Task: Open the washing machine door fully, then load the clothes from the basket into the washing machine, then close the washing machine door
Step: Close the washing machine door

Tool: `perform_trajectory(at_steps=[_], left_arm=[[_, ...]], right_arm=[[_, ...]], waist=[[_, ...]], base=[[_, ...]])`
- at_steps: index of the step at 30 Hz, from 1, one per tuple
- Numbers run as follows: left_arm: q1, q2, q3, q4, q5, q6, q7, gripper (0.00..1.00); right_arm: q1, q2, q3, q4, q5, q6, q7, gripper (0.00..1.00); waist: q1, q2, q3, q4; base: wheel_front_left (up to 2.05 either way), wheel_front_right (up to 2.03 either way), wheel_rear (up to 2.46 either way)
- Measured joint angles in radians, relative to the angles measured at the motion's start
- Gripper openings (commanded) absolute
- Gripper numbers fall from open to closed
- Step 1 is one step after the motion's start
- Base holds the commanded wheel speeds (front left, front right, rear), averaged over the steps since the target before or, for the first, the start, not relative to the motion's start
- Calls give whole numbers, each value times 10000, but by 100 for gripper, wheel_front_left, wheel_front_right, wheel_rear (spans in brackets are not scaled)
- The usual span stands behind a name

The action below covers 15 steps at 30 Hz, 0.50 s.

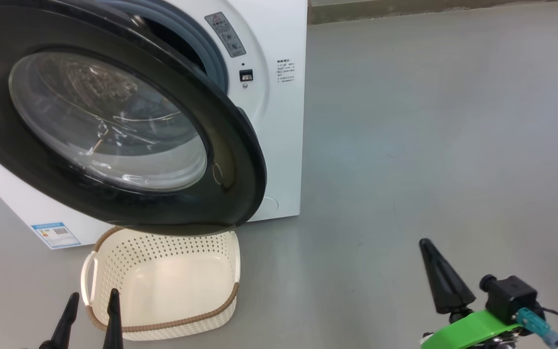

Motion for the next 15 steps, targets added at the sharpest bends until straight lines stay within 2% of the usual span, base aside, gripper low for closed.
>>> perform_trajectory(at_steps=[6,10,15], left_arm=[[-5,0,-10,15,-38,0,0,100],[-9,0,-17,31,-52,0,0,100],[-23,-2,-19,35,-115,0,0,100]], right_arm=[[-5,12,-263,-922,10,0,0,0],[-74,21,-345,-2136,119,0,0,0],[-492,-111,71,-3730,184,0,-2,0]], waist=[[0,-1,55,-10],[1,0,118,-18],[0,0,192,43]], base=[[0,0,0],[0,0,0],[0,0,0]])
